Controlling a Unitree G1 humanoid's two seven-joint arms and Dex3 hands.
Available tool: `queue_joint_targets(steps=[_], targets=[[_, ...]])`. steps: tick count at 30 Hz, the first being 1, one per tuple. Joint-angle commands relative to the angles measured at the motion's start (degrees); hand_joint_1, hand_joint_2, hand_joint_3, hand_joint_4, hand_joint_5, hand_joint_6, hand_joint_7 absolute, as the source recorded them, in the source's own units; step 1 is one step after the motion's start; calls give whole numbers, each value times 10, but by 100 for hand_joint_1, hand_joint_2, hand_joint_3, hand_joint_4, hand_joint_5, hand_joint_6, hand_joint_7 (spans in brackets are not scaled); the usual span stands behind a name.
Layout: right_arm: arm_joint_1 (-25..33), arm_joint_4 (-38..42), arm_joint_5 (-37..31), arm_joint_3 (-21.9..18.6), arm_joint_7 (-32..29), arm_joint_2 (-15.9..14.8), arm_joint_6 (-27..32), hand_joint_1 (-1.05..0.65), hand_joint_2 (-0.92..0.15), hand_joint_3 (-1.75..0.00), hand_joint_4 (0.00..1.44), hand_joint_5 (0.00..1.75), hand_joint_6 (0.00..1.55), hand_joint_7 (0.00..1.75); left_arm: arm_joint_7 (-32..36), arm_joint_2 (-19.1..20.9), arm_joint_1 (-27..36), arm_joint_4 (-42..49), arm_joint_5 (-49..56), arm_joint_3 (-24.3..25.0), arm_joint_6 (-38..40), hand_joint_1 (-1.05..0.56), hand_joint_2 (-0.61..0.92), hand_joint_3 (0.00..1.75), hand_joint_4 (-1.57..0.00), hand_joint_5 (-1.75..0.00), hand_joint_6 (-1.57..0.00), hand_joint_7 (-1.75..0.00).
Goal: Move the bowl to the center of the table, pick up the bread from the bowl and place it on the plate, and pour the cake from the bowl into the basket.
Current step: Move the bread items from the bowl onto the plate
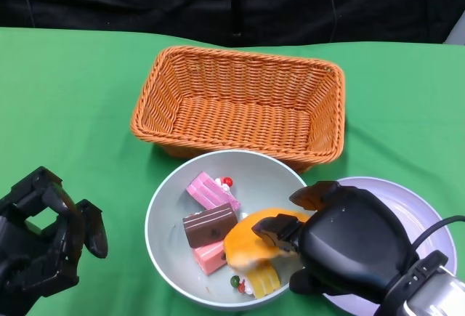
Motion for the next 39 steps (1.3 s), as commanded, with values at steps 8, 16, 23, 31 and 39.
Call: queue_joint_targets(steps=[8,16,23,31,39], targets=[[-26,65,-35,18,-45,11,5,-60,-89,0,72,4,72,1,-6,7,6,-5,-6,1,1,-8,40,142,-90,-175,-81,-148],[-59,131,-37,36,-91,31,12,-56,-92,-1,77,5,78,2,6,2,10,-14,-4,-3,3,-6,40,141,-90,-175,-82,-147],[-71,141,-38,44,-98,34,18,-57,-92,-3,79,5,80,2,5,0,10,-13,-4,-4,-2,-8,39,141,-91,-175,-83,-147],[-70,149,-25,43,-129,31,11,-54,-90,-1,85,7,86,3,9,1,11,-19,-4,-4,3,-7,39,144,-91,-175,-82,-148],[-97,170,20,35,-157,11,-39,-33,-82,0,95,116,122,7,2,1,9,-12,-4,-4,-3,-7,39,144,-91,-175,-82,-147]])
